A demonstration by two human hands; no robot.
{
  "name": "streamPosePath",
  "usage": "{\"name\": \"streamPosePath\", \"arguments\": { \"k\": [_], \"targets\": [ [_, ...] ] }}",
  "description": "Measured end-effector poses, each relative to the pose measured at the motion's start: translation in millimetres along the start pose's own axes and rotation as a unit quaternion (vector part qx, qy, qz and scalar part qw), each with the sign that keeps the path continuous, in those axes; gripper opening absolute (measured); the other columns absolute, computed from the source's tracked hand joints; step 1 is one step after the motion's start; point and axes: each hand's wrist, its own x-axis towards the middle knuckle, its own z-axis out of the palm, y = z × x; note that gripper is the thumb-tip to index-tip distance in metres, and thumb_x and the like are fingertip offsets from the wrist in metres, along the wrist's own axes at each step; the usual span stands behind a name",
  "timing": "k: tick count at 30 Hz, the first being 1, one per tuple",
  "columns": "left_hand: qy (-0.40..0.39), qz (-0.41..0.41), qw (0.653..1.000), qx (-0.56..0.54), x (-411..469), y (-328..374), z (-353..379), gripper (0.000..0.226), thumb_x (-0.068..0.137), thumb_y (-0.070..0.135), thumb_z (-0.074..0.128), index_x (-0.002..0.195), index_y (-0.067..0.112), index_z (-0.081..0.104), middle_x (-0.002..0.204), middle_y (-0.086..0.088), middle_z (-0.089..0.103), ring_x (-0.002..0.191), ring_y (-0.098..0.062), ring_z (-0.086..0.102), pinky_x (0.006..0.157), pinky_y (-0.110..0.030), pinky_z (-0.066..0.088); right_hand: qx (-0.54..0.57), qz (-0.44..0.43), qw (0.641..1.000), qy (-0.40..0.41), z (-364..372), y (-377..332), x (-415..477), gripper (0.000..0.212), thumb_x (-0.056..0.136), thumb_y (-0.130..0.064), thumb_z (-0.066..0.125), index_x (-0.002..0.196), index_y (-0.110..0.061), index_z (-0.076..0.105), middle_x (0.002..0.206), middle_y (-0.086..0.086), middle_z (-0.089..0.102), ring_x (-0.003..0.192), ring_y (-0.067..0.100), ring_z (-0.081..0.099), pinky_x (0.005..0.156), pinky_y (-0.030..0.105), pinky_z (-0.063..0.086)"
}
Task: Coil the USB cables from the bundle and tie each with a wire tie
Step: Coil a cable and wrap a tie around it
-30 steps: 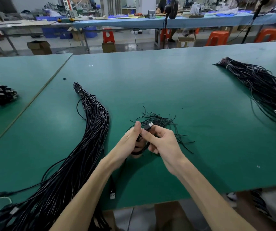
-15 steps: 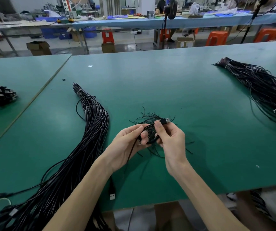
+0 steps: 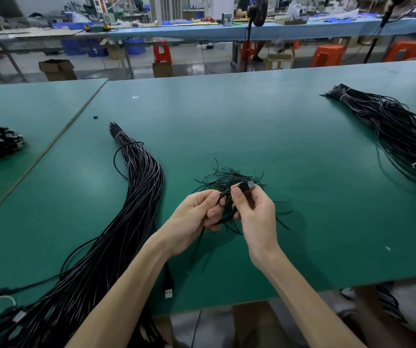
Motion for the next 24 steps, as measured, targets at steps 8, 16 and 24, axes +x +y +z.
{"name": "streamPosePath", "arguments": {
  "k": [8, 16, 24],
  "targets": [
    [0.13, 0.028, 0.989, 0.063, -0.2, 6.3, -4.1, 0.03, 0.112, 0.03, 0.037, 0.089, 0.017, 0.052, 0.062, 0.008, 0.03, 0.051, -0.007, 0.023, 0.048, -0.018, 0.027, -0.077, -0.013, 0.996, -0.054, -8.1, -7.3, 11.6, 0.009, 0.097, -0.026, 0.071, 0.106, -0.024, 0.069, 0.093, -0.01, 0.07, 0.079, 0.005, 0.063, 0.075, 0.018, 0.052],
    [0.197, 0.04, 0.968, 0.151, 2.5, 2.0, -4.7, 0.034, 0.112, 0.029, 0.04, 0.083, 0.015, 0.052, 0.059, 0.013, 0.029, 0.05, -0.007, 0.023, 0.048, -0.018, 0.024, -0.453, -0.067, 0.884, -0.099, -22.0, 6.0, 10.5, 0.028, 0.098, -0.036, 0.067, 0.12, -0.018, 0.064, 0.112, -0.005, 0.052, 0.116, 0.013, 0.042, 0.099, 0.029, 0.042],
    [0.188, 0.026, 0.97, 0.151, 3.4, 2.2, -6.1, 0.034, 0.111, 0.03, 0.041, 0.085, 0.013, 0.056, 0.057, 0.012, 0.028, 0.048, -0.006, 0.021, 0.043, -0.016, 0.023, -0.503, -0.071, 0.856, -0.09, -15.3, 6.5, 9.9, 0.024, 0.1, -0.034, 0.064, 0.116, -0.016, 0.064, 0.113, -0.001, 0.057, 0.114, 0.018, 0.043, 0.097, 0.028, 0.041]
  ]
}}
